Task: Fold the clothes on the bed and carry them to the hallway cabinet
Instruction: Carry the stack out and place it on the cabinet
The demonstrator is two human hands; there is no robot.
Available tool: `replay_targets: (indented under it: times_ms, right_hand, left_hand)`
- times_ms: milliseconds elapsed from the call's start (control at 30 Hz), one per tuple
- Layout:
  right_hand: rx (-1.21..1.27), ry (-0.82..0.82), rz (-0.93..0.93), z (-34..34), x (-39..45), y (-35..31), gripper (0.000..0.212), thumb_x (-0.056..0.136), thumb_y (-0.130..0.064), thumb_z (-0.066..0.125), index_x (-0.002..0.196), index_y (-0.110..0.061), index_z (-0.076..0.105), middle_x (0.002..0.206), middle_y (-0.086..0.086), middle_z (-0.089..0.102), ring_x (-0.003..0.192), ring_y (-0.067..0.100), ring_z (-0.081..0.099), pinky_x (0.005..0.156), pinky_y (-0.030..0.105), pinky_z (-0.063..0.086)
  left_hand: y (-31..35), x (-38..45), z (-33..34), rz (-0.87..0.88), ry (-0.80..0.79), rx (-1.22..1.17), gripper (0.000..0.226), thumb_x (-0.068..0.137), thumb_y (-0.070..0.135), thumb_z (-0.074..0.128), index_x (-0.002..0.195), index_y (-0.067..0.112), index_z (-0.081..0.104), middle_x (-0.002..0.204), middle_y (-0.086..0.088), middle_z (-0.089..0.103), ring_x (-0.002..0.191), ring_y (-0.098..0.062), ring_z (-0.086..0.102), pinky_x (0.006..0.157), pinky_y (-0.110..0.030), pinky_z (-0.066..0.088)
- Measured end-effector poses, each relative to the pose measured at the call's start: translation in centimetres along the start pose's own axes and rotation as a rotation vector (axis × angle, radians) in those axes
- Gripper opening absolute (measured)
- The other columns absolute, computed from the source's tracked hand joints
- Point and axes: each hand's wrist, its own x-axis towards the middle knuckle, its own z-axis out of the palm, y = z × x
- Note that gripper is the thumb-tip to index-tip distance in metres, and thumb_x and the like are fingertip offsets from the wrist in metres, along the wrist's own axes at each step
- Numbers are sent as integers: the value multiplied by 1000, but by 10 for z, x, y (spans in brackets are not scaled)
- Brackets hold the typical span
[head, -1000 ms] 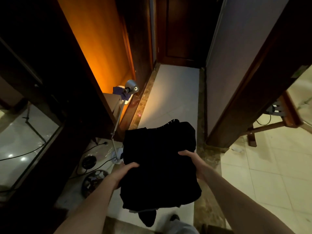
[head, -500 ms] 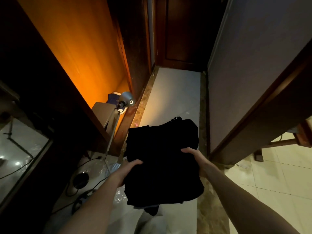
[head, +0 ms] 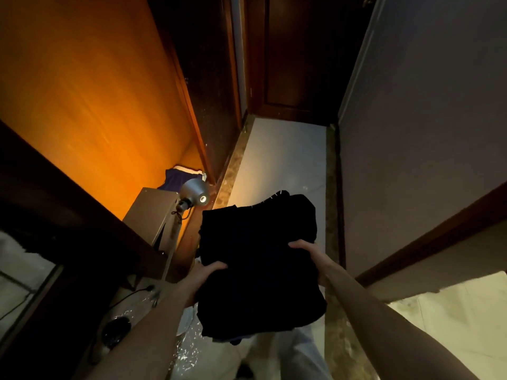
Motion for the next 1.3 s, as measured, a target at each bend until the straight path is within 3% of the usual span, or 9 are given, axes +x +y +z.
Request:
replay_targets:
  times_ms: [67, 133, 267, 533, 667, 800, 1033, 1233, 1300]
  right_hand:
    - [-23, -20, 9, -4, 18, -28, 58, 80, -20, 71, 134, -11, 51, 106, 15, 66, 90, 29, 66, 76, 37, 55]
    - [-59, -46, 17, -12, 35, -57, 54, 86, -19, 68, 136, -10, 49, 107, 15, 65, 89, 29, 66, 73, 36, 56]
    - [-122, -66, 13, -26, 64, -119, 54, 81, -19, 70, 131, -10, 52, 105, 15, 65, 88, 29, 65, 76, 37, 53]
    - [-221, -100, 19, -49, 131, -217, 70, 69, -27, 78, 132, -9, 54, 114, 18, 63, 94, 31, 64, 83, 41, 51]
    - [-269, -119, 22, -47, 168, -253, 81, 57, -32, 85, 130, -10, 56, 115, 18, 65, 97, 33, 64, 86, 44, 50]
    - [-288, -149, 10, -39, 211, -284, 92, 50, -33, 88, 132, -11, 53, 119, 21, 64, 100, 34, 64, 92, 48, 49]
    - [-318, -233, 76, -4, 296, -347, 91, 51, -29, 86, 133, -9, 52, 105, 16, 69, 88, 30, 68, 77, 40, 53]
    - [-389, -304, 113, 42, 368, -400, 106, 43, -32, 94, 136, -7, 49, 106, 17, 69, 89, 29, 68, 78, 40, 54]
    - [-419, -336, 131, 58, 386, -415, 105, 45, -32, 94, 136, -6, 50, 106, 16, 68, 90, 29, 67, 78, 39, 53]
  left_hand:
    - [18, 19, 8, 12, 6, -43, 48, 73, 17, 81, 110, 18, 51, 105, -13, 63, 92, -27, 62, 74, -34, 47]
    - [38, 38, 17, 39, 29, -45, 74, 49, 24, 85, 114, 17, 51, 107, -14, 64, 94, -28, 63, 75, -35, 48]
    - [76, 76, 42, 73, 98, -90, 28, 87, 0, 67, 105, 15, 51, 97, -10, 60, 81, -25, 64, 68, -32, 45]
    - [140, 138, 68, 81, 109, -139, 21, 94, 4, 60, 108, 18, 52, 94, -9, 67, 81, -22, 66, 70, -31, 45]
    - [165, 169, 53, 57, 80, -154, 78, 51, 24, 91, 120, 15, 57, 95, -7, 77, 85, -21, 74, 76, -34, 48]
    - [187, 200, 31, -5, 138, -180, 70, 64, 28, 88, 126, 18, 56, 122, -18, 67, 109, -35, 66, 88, -43, 49]
    - [232, 263, -20, 42, 249, -229, 113, 42, 34, 98, 139, 19, 43, 129, -17, 61, 112, -35, 65, 84, -42, 51]
    - [290, 275, -44, 63, 302, -281, 93, 61, 35, 91, 139, 14, 46, 121, -14, 66, 109, -31, 65, 83, -38, 49]
    - [310, 275, -44, 84, 287, -313, 97, 43, 41, 96, 126, 15, 54, 115, -14, 68, 106, -31, 65, 87, -39, 49]
